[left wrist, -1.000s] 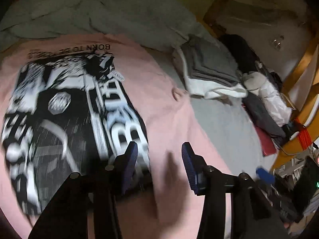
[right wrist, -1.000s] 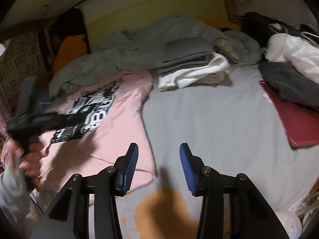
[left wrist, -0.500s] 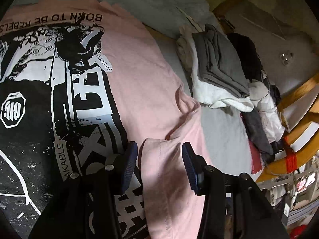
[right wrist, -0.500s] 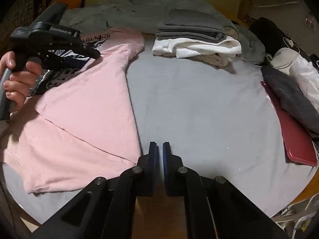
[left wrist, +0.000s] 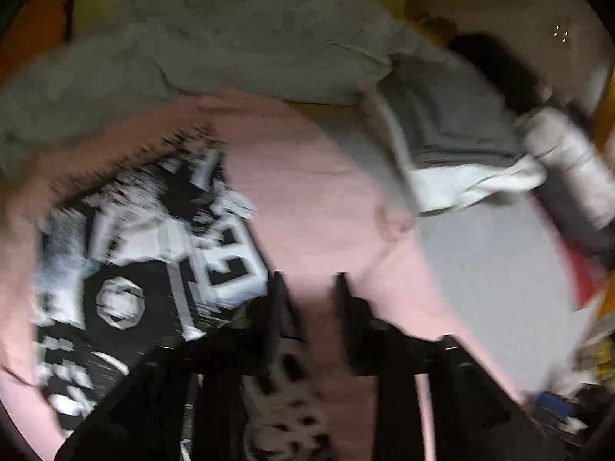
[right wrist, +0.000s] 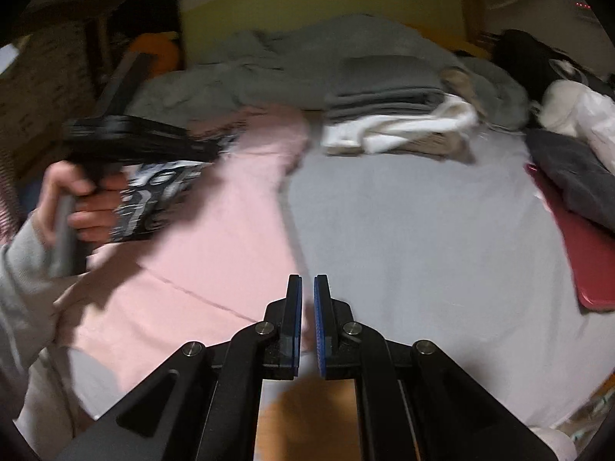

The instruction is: Fold small clothes

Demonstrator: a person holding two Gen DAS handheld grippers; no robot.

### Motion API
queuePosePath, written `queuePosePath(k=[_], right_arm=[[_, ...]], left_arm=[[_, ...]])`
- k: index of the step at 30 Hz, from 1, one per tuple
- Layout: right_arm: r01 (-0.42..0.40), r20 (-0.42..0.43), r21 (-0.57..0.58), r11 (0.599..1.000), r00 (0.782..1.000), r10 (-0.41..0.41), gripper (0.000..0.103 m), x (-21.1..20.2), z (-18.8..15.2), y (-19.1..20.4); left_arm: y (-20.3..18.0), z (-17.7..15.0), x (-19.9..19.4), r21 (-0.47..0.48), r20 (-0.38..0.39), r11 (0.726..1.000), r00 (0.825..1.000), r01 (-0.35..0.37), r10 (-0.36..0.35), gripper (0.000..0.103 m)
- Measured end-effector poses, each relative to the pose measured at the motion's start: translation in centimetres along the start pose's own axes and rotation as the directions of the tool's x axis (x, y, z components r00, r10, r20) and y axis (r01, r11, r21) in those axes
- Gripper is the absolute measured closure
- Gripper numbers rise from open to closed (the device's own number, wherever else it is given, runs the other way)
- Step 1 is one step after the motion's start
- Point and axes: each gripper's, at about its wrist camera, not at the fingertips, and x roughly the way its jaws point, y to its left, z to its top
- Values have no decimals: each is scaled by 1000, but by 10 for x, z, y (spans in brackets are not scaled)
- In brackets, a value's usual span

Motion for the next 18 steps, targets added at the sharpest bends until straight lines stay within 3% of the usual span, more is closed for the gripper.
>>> queuePosePath(k=[1,3,5,7,11,14,16,17,18], right_arm=[[-1,-18,-17,1000,1000,0,97,3,-1,4],[51,-74,-49,998,996,-55,97,16,-6,9],[98,-139,-59,993,985,-106,97,28,-10,6],[90,-134,-35,995,987,-94,97,26,-9,2],[114,-129,-38,993,985,-118,97,26,-9,1],[113,-122,-31,993,986,-116,97,21,-11,1],[111,-117,-20,994,987,-113,97,18,-11,-1],[110,-112,-14,994,987,-111,97,17,-10,-3],[108,-106,-8,994,988,-108,97,15,-10,-4]], left_arm=[[-1,0,-1,18,21,999,999,-40,39,59],[4,-1,-3,4,33,999,999,-40,40,52],[15,0,-5,-52,32,998,999,31,-29,52],[18,4,-4,-81,19,989,992,126,-125,53],[-10,21,11,-4,-78,948,945,318,-317,53],[-31,37,38,22,-186,950,934,313,-304,53],[-40,47,63,31,-258,957,927,289,-272,68],[-42,50,73,23,-280,957,921,289,-271,86],[-43,52,83,8,-299,957,914,291,-275,92]])
